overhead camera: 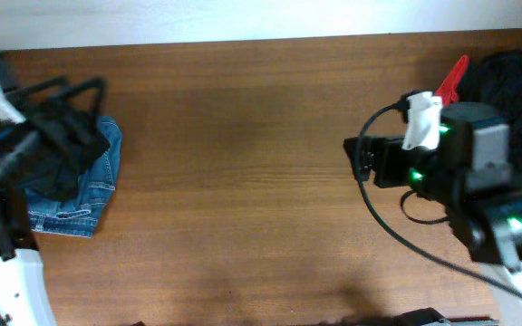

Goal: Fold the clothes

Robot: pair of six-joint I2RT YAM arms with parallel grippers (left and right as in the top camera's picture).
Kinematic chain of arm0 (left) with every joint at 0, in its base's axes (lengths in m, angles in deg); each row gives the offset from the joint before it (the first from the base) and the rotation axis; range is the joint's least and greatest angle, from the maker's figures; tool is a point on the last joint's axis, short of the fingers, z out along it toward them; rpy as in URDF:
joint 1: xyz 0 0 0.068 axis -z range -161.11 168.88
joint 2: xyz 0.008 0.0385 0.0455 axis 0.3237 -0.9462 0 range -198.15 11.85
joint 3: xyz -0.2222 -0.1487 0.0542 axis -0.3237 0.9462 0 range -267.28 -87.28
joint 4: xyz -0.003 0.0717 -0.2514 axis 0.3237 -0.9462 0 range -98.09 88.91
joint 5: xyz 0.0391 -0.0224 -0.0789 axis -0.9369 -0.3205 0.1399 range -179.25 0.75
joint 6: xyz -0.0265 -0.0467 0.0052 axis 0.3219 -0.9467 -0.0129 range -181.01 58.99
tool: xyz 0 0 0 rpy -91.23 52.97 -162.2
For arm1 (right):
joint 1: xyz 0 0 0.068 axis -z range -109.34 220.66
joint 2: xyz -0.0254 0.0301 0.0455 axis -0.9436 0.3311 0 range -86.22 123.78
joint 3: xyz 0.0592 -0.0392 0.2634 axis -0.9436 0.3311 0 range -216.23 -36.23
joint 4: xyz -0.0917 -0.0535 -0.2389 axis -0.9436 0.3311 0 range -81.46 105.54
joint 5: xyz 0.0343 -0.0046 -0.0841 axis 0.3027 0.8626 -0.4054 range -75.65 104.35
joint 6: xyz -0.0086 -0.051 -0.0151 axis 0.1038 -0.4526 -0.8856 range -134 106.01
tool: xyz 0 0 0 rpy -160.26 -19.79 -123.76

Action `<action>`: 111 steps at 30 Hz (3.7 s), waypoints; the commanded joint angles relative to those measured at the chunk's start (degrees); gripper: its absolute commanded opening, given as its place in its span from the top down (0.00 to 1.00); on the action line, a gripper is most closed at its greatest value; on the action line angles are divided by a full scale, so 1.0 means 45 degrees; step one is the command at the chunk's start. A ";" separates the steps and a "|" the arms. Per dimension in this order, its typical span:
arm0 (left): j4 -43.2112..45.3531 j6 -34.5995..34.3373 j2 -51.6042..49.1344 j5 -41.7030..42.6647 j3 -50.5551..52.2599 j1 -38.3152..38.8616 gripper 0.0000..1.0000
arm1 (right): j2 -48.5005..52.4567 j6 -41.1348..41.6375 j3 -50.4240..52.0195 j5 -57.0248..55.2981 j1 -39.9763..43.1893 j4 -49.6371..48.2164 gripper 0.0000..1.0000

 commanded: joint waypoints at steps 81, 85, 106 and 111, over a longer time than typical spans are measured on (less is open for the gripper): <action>-0.7490 0.6246 -0.1389 -1.4047 -0.2861 1.0171 0.01 | -1.3862 -0.5100 1.3342 -0.2550 0.3104 -0.1695 0.01; -0.7490 0.6246 -0.1389 -1.4047 -0.2861 1.0171 0.00 | -1.3862 -0.5100 1.3619 -0.2560 0.3104 -0.1695 0.01; -0.7490 0.6246 -0.1389 -1.4047 -0.2861 1.0171 0.01 | -1.3857 -0.5100 1.3780 -0.2565 0.3104 -0.1583 0.01; -0.7737 0.6445 -0.1384 -1.4790 -0.2861 1.0171 0.00 | -1.3857 -0.5100 1.3780 -0.2565 0.3104 -0.1583 0.01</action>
